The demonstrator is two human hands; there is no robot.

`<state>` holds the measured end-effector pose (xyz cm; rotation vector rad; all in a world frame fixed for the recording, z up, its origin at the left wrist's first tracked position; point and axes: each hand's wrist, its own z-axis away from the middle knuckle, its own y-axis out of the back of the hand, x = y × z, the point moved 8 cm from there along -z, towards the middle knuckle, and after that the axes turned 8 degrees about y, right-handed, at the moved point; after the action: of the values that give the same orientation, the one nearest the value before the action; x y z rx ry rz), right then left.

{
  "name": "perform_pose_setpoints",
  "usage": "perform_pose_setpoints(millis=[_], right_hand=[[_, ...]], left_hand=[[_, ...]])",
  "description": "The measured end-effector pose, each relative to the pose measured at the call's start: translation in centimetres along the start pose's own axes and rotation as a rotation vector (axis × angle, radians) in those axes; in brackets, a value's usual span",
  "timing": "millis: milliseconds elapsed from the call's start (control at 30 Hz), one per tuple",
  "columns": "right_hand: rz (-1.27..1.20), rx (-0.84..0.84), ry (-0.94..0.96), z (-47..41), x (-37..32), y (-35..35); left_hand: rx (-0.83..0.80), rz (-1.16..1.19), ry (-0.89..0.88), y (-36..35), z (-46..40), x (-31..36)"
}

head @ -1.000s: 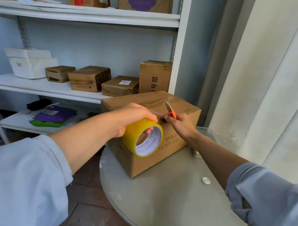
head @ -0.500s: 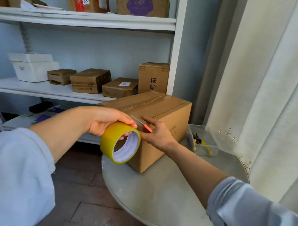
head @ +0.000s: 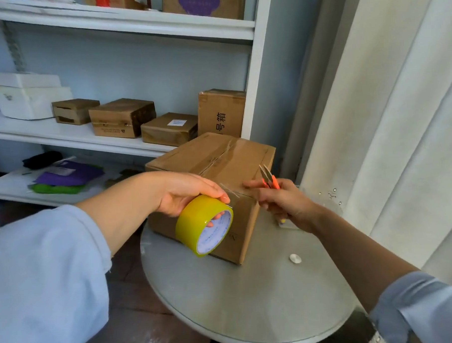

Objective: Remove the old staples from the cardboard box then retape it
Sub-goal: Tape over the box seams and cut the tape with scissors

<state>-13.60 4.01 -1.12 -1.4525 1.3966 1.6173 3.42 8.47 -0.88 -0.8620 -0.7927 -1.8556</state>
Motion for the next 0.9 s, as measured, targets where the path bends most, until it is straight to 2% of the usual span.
perform_pose_setpoints(millis=[67,133,200,400,467,600,900], right_hand=[[-0.041,0.078,0.020,0.2,-1.3,0.9],[0.042,0.122,0.040,0.4,-2.3,1.2],[0.144,0.117,0.054,0.7,-2.7,0.9],[0.185,0.133,0.184,0.2,-3.3,0.5],[0.328,0.187,0.213,-0.2,-3.8,0.9],[0.818,0.173,0.316,-0.4,-6.5,-0.2],[0.896,0.145,0.327,-0.3,-8.3,-2.0]], left_hand=[[-0.033,0.004,0.000,-1.3,-0.5,0.7],[-0.046,0.010,-0.002,-2.1,-0.8,1.2],[-0.050,-0.003,-0.001,-2.7,-0.9,1.5],[-0.023,0.067,-0.013,-3.2,-1.1,1.2],[0.000,0.079,-0.021,-3.2,-1.2,1.2],[0.027,0.159,0.012,-3.3,-1.5,0.9],[0.101,0.113,-0.023,-3.0,-0.8,1.1]])
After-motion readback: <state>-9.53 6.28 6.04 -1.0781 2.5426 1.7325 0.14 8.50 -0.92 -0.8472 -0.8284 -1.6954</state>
